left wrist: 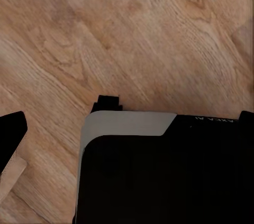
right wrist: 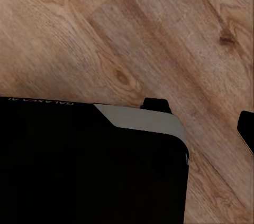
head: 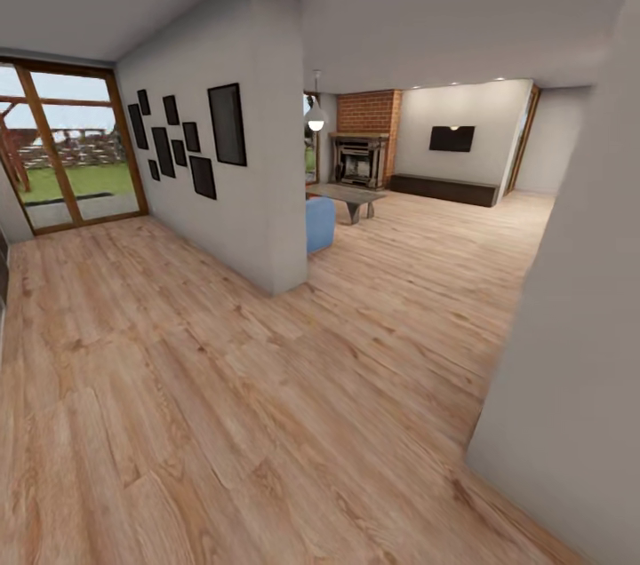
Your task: Move the two storage containers from the living room to the garage. In the garage, place one container on the floor and stack the other container on top of it (either order is fine).
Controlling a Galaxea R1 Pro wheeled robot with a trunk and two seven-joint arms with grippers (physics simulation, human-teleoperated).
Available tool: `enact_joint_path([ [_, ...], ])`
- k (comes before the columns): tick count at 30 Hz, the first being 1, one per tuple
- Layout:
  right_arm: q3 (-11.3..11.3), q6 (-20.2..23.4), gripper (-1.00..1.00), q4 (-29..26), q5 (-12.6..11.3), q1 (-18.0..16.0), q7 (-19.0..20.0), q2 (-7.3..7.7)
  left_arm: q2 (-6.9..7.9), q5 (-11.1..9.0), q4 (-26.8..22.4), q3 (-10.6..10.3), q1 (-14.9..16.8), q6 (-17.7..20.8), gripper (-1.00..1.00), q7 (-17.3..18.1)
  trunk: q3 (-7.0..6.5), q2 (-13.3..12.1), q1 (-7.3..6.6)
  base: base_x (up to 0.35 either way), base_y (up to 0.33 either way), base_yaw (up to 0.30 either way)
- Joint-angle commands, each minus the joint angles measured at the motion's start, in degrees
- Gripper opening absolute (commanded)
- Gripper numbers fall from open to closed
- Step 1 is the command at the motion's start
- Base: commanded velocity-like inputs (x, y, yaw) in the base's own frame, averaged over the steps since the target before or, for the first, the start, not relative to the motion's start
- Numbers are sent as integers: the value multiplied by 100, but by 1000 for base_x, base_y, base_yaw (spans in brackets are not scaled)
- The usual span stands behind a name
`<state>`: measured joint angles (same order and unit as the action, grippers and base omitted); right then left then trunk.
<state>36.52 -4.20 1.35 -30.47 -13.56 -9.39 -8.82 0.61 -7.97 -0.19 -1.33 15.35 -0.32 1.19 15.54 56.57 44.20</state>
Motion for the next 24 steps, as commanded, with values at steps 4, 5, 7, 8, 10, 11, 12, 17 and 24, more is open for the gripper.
enact_joint_path([
  [4,48,-28,100,14,-56,-6,-7,-5,1,-56,2,-17,4,-3,100,12,7,4,4,322,0,0],
  [5,48,-28,100,14,-56,-6,-8,-5,1,-56,2,-17,4,-3,100,12,7,4,4,322,0,0],
  [7,48,-28,100,14,-56,-6,-6,-5,1,-56,2,-17,4,-3,100,12,7,4,4,322,0,0],
  [8,48,-28,100,14,-56,-6,-8,-5,1,-56,2,-17,4,-3,100,12,7,4,4,322,0,0],
  [10,48,-28,100,14,-56,-6,-8,-5,1,-56,2,-17,4,-3,100,12,7,4,4,322,0,0],
  [11,50,-28,100,14,-56,-6,-7,-5,1,-56,2,-17,4,-3,100,12,7,4,4,322,0,0],
  [12,49,-28,100,14,-56,-6,-7,-5,1,-56,2,-17,4,-2,100,12,7,4,4,322,0,0],
  [17,50,-28,100,14,-56,-6,-5,-5,1,-55,2,-17,4,-3,100,12,7,4,4,322,0,0],
  [24,53,-28,100,14,-56,-6,-5,-5,1,-55,2,-17,4,-3,100,12,7,4,4,322,0,0],
])
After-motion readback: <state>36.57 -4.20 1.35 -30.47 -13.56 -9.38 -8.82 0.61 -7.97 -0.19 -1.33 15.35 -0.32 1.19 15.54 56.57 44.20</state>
